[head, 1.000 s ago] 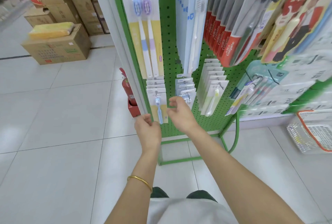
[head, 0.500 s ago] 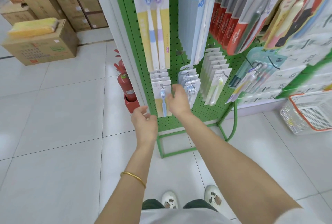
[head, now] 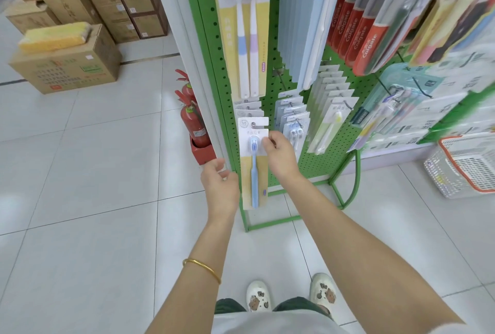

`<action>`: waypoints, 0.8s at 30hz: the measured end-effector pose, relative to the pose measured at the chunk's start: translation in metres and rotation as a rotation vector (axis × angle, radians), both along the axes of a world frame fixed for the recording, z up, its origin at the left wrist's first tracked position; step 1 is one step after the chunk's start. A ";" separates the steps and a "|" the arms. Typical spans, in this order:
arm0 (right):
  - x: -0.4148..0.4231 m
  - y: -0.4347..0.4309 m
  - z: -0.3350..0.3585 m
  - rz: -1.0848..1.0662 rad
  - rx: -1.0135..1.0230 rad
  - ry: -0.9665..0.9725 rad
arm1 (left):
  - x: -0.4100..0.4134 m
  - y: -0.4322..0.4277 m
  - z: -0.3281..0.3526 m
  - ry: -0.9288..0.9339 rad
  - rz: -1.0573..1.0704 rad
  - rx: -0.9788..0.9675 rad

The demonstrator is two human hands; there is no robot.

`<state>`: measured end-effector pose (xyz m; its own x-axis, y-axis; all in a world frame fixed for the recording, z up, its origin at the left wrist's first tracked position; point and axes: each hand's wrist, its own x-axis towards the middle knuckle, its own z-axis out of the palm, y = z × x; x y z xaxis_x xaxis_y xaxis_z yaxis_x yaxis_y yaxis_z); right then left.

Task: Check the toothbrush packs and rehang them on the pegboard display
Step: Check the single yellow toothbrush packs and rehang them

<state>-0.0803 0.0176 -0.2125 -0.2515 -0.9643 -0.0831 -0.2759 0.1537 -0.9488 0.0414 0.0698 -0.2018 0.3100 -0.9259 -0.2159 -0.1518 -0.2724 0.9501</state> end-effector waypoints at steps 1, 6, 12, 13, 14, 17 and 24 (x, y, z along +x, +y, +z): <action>0.000 0.004 0.001 -0.017 -0.012 -0.043 | -0.001 0.001 0.001 0.005 -0.002 -0.006; 0.000 0.016 0.010 -0.052 -0.045 -0.176 | -0.011 0.003 0.005 0.105 -0.030 -0.033; -0.014 0.024 0.016 -0.032 -0.011 -0.226 | -0.032 0.005 0.017 0.067 -0.175 -0.053; -0.019 0.027 0.018 -0.045 -0.017 -0.236 | -0.037 0.006 0.018 0.034 -0.205 -0.068; -0.026 0.029 0.021 -0.063 -0.021 -0.241 | -0.043 0.007 0.019 0.014 -0.239 -0.075; -0.047 0.036 0.034 -0.100 -0.037 -0.233 | -0.061 0.014 0.023 0.061 -0.324 -0.087; -0.104 0.047 0.034 -0.291 0.005 -0.364 | -0.083 0.033 0.013 0.111 -0.627 0.003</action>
<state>-0.1838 0.0646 -0.1783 -0.4652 -0.8573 -0.2206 0.1307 0.1799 -0.9750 -0.0417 0.1026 -0.1893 -0.3153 -0.9234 -0.2188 -0.1838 -0.1667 0.9687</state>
